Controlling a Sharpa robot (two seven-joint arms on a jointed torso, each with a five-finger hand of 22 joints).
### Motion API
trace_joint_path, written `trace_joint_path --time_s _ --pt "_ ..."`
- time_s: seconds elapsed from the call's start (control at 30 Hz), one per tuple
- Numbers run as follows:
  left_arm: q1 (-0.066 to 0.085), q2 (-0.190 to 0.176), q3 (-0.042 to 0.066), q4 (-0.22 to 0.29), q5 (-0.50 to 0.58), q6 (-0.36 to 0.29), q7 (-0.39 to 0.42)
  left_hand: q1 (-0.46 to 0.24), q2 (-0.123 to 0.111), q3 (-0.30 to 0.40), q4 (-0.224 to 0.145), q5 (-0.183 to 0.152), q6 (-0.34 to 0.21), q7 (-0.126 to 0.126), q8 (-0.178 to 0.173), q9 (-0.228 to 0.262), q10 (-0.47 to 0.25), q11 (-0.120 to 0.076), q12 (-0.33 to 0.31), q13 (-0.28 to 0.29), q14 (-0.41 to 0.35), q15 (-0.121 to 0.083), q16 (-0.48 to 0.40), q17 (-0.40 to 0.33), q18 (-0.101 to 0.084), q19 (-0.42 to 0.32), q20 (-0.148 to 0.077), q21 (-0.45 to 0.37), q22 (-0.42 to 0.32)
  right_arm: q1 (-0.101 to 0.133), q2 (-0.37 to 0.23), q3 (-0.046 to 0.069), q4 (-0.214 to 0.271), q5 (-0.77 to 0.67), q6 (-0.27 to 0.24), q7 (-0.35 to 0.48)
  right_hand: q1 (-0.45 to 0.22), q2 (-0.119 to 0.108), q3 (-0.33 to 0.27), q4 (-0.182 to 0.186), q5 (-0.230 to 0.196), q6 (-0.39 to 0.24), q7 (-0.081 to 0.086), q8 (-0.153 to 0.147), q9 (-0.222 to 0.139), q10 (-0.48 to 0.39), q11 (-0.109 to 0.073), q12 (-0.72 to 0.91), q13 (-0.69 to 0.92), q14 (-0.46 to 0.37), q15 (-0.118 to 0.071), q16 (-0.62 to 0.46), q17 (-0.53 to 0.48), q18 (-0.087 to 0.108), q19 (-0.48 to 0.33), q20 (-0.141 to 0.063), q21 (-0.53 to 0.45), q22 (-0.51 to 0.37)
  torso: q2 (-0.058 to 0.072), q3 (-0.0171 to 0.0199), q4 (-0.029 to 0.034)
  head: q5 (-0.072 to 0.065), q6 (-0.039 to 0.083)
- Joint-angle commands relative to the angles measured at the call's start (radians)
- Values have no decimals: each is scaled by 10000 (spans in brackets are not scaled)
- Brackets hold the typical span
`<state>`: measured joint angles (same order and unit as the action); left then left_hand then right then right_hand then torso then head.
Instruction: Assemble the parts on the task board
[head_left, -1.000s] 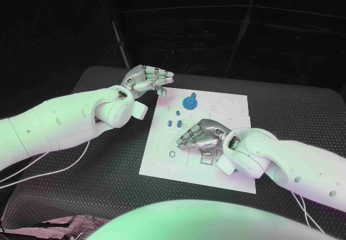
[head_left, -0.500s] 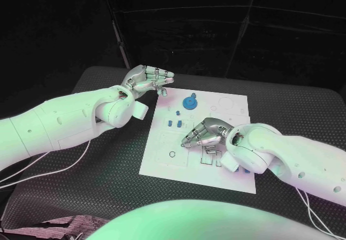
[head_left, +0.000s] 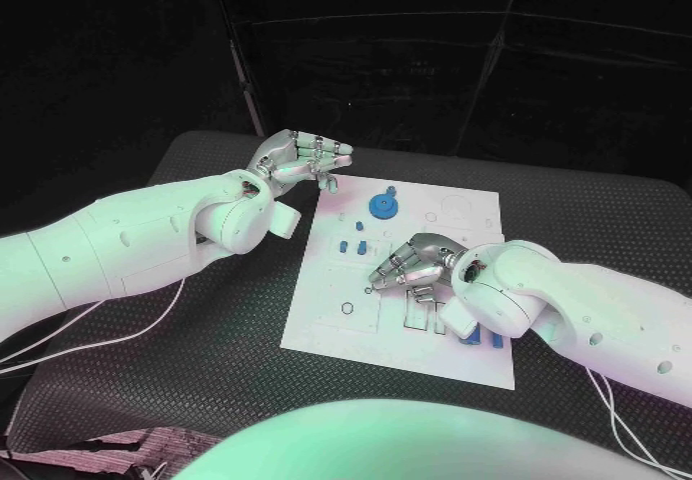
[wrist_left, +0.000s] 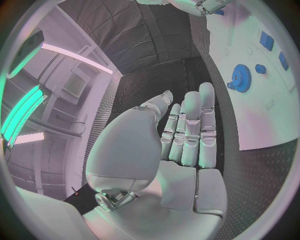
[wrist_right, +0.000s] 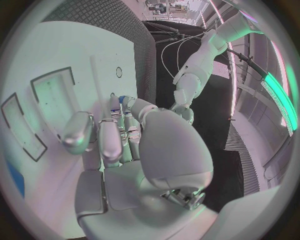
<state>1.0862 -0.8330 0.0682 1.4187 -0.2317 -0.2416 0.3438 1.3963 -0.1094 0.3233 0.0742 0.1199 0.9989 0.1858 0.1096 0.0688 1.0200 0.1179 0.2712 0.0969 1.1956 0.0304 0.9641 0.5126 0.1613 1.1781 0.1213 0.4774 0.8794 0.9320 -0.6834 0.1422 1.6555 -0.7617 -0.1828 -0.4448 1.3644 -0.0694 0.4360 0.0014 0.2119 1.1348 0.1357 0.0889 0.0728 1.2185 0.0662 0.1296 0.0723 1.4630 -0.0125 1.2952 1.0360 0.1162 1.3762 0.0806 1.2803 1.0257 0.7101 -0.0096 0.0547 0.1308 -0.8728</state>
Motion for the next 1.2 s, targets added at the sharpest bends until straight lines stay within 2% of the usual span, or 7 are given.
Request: trace_joint_path --time_s 0.03,0.43,1.2 --pt "19 12 11 17 34 99 24 10 59 -47 -13 1 -51 -16 -46 -2 -61 -5 32 16 -90 7 -46 -16 200 29 75 -63 -17 21 82 3 -54 250 43 -172 -50 16 -58 15 66 -1 24 -16 9 14 8 -51 11 206 -70 5 -15 -127 48 1 -43 -16 5 0 8 14 2" --pt "20 13 11 5 34 115 7 10 59 -47 -13 1 -51 -16 -46 -2 -61 -5 32 16 -90 7 -46 -16 200 29 75 -63 -17 33 214 2 -85 394 156 -189 -53 15 -60 16 69 -1 24 -16 9 14 9 -51 12 205 -70 2 -22 -125 48 1 -47 -23 10 4 -7 84 2" --pt "20 10 11 2 32 136 -30 10 59 -47 -13 1 -51 -16 -46 -2 -61 -5 32 16 -90 7 -46 -16 200 29 75 -63 -17 35 385 0 -201 -61 150 -367 -61 28 -61 23 81 1 22 -16 9 16 8 -52 13 205 -70 -3 -34 -126 56 0 -47 -24 4 0 -3 84 2"
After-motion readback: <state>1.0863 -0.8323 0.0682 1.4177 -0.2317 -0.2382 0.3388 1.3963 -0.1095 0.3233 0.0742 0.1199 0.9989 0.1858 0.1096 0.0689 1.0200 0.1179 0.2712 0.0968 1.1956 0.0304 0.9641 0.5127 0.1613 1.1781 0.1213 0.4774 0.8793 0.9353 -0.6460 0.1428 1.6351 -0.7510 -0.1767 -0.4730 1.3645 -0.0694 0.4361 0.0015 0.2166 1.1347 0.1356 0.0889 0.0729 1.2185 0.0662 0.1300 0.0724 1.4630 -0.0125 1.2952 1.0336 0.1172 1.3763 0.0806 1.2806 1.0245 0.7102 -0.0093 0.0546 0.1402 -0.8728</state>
